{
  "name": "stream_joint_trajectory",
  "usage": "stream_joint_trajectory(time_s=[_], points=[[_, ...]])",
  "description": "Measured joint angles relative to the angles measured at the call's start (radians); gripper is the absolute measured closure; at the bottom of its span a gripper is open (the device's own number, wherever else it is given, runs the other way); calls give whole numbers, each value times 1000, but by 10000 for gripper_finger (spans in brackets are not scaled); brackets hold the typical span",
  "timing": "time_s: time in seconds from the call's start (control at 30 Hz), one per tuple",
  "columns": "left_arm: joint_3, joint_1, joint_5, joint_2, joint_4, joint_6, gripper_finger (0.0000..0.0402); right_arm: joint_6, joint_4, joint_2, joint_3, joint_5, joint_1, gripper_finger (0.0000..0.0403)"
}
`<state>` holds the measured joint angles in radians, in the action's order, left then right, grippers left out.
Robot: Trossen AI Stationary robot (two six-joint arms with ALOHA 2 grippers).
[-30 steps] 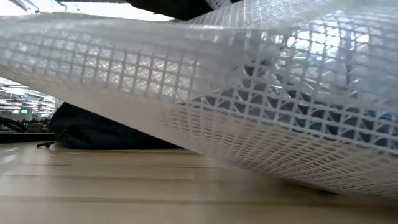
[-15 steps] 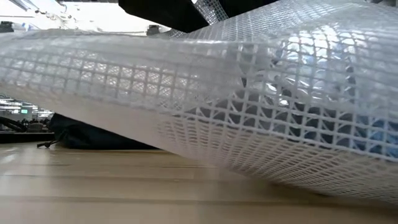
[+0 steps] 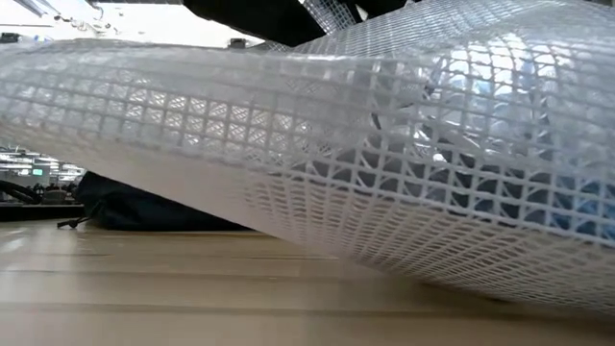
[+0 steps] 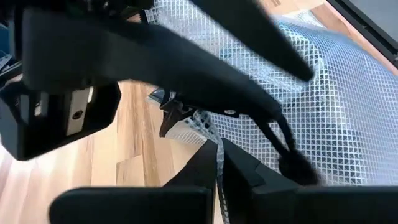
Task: Unpack backpack
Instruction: Close the white zip lock bag
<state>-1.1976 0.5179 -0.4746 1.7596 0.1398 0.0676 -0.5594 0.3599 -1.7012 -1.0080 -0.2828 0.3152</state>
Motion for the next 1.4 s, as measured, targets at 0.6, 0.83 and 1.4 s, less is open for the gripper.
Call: stream_joint_trajectory(time_s=[0.6,0.83,1.4], points=[[0,-8,31,0,-39,-227,402,393,-261,209,0,395,262,402],[0,-31,147,0,-191,-317,402,574,-197,140,0,744,341,393],[0,-72,243,0,-177,-401,402,652,-300,125,-4,814,340,210]])
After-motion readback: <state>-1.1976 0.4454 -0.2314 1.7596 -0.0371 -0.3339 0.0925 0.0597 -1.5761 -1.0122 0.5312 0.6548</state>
